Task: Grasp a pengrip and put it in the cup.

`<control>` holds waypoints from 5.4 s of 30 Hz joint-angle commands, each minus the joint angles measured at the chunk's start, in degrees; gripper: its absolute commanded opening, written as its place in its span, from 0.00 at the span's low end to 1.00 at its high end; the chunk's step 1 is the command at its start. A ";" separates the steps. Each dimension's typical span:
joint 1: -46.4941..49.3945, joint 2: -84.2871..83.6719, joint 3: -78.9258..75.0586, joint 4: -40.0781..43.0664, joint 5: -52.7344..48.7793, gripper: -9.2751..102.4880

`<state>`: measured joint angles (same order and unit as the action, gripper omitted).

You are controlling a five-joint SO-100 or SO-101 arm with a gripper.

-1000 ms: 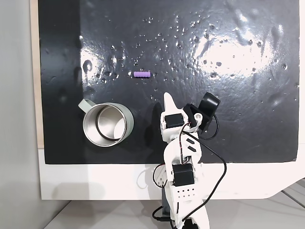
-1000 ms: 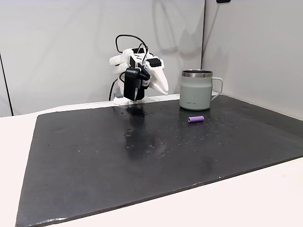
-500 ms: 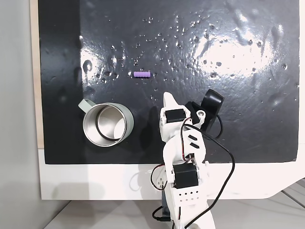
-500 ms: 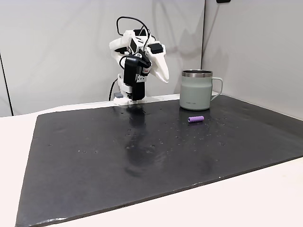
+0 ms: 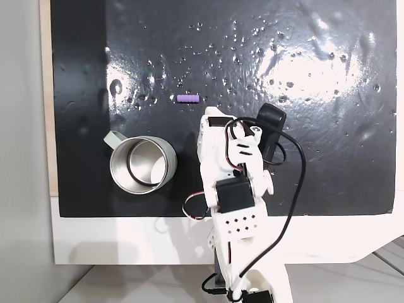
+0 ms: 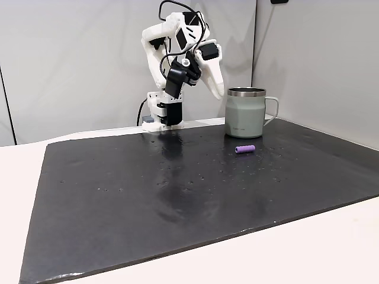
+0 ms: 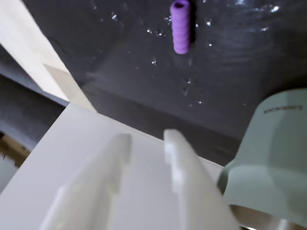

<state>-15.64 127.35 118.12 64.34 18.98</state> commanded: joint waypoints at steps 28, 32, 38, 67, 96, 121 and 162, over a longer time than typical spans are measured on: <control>-5.54 -53.44 -45.88 15.56 13.01 0.32; -6.50 -55.72 -45.88 15.38 12.83 0.32; -7.65 -58.89 -45.79 14.15 11.69 0.31; -7.21 -64.86 -43.33 7.12 10.11 0.08; -1.58 -31.90 -59.24 30.59 2.90 0.08; -28.30 -27.16 -48.60 30.85 -5.71 0.08; -39.11 -23.29 -42.89 32.34 -12.57 0.43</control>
